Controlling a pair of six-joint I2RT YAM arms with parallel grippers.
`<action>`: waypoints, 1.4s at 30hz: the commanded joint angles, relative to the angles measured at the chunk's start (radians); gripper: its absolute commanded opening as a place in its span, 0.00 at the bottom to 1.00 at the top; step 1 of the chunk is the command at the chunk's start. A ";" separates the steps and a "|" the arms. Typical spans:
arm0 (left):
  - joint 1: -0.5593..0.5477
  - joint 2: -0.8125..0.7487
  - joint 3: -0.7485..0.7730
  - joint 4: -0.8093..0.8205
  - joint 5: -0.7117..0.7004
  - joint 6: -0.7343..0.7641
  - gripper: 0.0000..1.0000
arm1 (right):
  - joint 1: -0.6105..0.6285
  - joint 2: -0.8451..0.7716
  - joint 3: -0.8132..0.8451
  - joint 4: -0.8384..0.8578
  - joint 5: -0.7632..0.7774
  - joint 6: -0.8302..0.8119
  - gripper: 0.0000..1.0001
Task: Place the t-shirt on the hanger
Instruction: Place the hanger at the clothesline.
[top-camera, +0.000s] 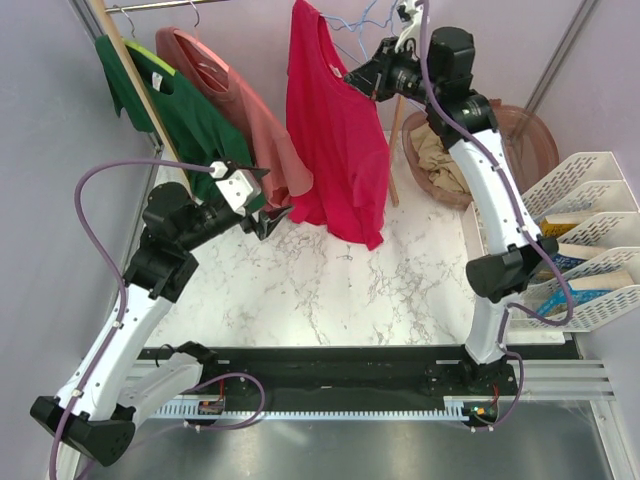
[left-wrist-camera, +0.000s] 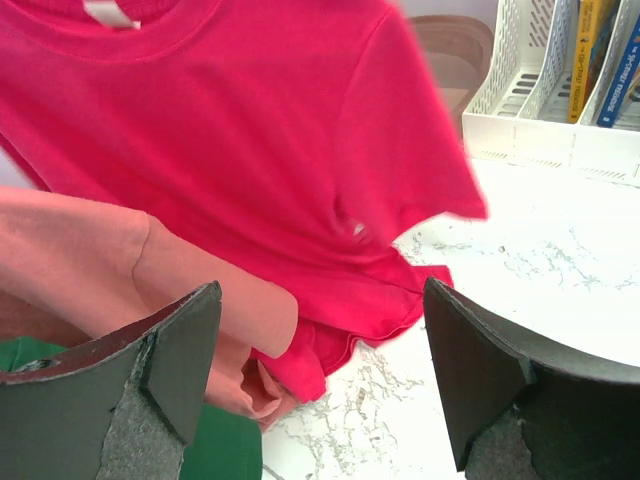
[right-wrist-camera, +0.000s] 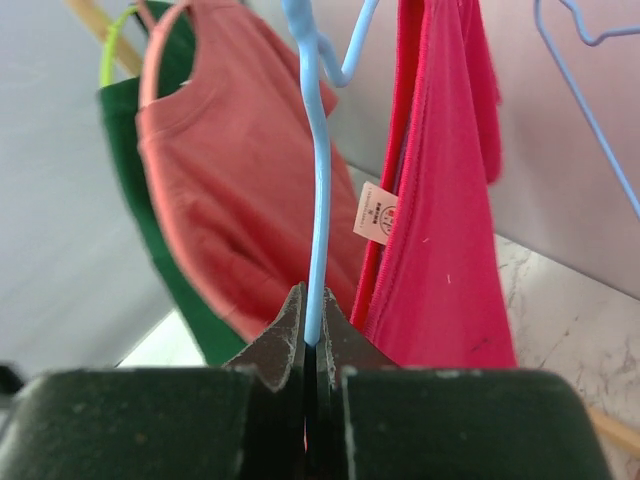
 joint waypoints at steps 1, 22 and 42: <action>0.004 -0.052 -0.028 0.035 -0.031 -0.042 0.88 | 0.046 0.049 0.068 0.158 0.116 -0.010 0.00; 0.004 -0.115 -0.096 0.026 -0.065 -0.042 0.88 | 0.066 0.211 0.111 0.373 0.222 -0.072 0.00; 0.004 -0.140 -0.108 -0.015 -0.096 -0.019 0.88 | 0.100 0.340 0.166 0.446 0.288 -0.127 0.14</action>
